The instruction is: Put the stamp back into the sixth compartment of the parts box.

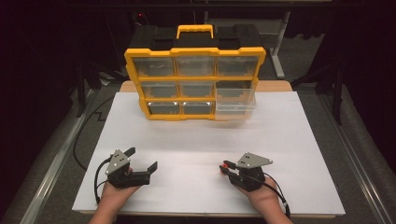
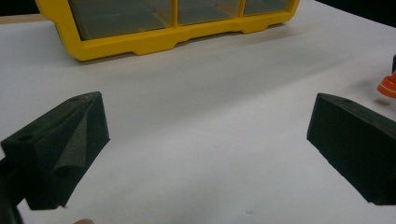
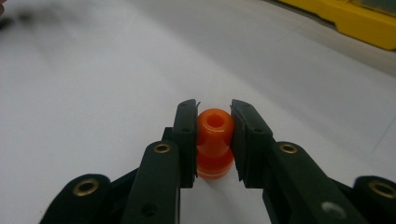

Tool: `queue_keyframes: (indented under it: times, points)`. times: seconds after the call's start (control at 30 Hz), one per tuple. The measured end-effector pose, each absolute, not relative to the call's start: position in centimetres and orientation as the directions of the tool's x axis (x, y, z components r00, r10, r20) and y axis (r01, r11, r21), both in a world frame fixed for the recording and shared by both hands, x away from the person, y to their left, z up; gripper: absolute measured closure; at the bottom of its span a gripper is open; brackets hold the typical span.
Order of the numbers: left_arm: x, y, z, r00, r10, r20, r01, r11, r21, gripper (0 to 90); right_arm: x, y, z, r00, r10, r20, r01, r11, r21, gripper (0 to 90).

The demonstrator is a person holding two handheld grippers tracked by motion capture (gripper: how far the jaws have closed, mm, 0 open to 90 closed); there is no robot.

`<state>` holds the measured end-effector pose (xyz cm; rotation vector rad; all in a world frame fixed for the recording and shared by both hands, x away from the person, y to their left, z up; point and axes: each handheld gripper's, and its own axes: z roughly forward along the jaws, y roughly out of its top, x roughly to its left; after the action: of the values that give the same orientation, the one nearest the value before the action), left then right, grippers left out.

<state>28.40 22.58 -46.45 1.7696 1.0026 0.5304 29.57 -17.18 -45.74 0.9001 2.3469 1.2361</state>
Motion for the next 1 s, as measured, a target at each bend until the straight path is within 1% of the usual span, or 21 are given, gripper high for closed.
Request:
queue_keyframes:
  times: [0.6,1.0]
  points:
    - [28.4,22.7,-46.4,0.561,0.822,-0.100,0.382,-0.149,0.912,0.3,30.0,-19.7,-45.2,-0.710,0.704,-0.021,0.380,0.409,0.830,73.3]
    - [28.4,22.7,-46.4,0.559,0.823,-0.102,0.382,-0.146,0.912,0.2,30.3,-21.7,-44.9,-0.673,0.740,-0.022,0.393,0.382,0.837,73.3]
